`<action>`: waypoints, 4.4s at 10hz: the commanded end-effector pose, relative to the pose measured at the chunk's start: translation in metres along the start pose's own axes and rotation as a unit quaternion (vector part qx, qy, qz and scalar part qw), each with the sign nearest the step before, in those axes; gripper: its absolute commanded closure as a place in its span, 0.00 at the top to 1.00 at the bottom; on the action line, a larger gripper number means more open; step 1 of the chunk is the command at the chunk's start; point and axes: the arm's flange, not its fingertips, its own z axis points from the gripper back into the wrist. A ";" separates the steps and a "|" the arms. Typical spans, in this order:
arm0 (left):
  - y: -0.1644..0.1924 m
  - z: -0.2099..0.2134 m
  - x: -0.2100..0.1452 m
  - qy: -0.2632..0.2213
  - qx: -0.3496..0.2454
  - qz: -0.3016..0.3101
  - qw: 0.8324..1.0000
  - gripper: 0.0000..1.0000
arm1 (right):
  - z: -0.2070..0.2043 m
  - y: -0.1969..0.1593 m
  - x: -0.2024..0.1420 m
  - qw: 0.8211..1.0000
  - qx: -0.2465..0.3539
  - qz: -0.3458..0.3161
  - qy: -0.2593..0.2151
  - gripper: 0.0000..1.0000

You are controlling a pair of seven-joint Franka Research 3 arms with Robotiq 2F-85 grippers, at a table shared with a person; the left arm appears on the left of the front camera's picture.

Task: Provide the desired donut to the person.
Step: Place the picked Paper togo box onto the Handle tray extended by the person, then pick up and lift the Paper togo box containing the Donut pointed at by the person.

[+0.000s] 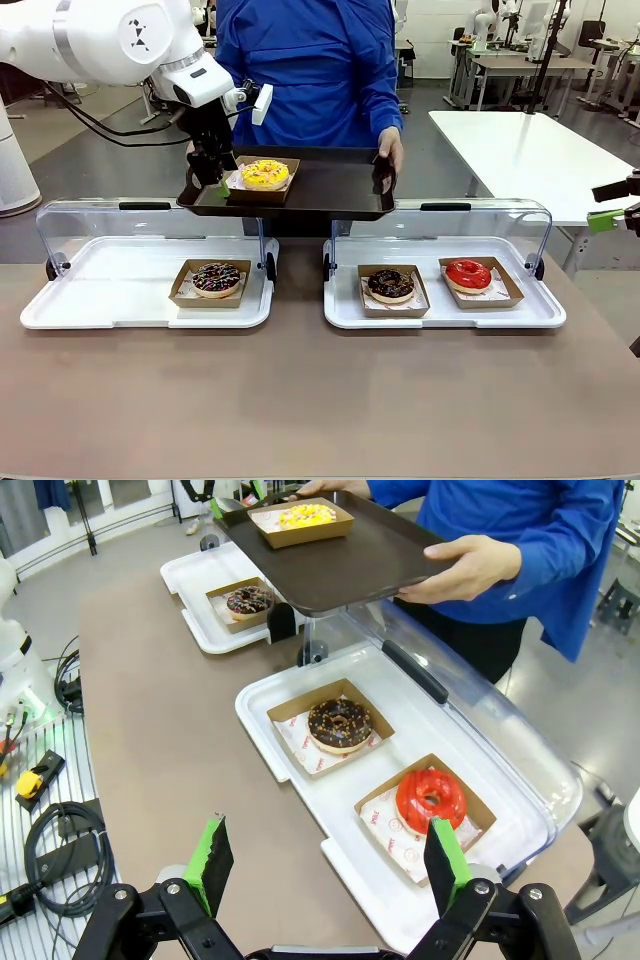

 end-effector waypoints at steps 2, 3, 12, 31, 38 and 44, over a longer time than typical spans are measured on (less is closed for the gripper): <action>0.005 0.007 -0.001 -0.004 -0.021 0.011 1.000 1.00 | -0.002 -0.002 -0.001 1.000 0.002 0.006 -0.008 1.00; 0.005 0.007 -0.002 -0.007 -0.023 0.008 1.000 1.00 | -0.002 -0.002 -0.001 1.000 0.002 0.006 -0.008 1.00; 0.001 0.005 -0.002 -0.001 -0.017 0.006 1.000 1.00 | -0.002 -0.002 -0.001 1.000 0.002 0.006 -0.008 1.00; -0.174 0.025 -0.347 -0.358 0.066 0.270 0.892 1.00 | -0.002 -0.002 -0.001 1.000 0.002 0.006 -0.008 1.00; -0.174 0.027 -0.350 -0.363 0.071 0.272 0.888 1.00 | -0.002 -0.002 -0.001 1.000 0.002 0.006 -0.008 1.00; -0.174 0.027 -0.350 -0.363 0.071 0.272 0.888 1.00 | -0.025 0.011 0.041 0.992 0.014 0.106 0.064 1.00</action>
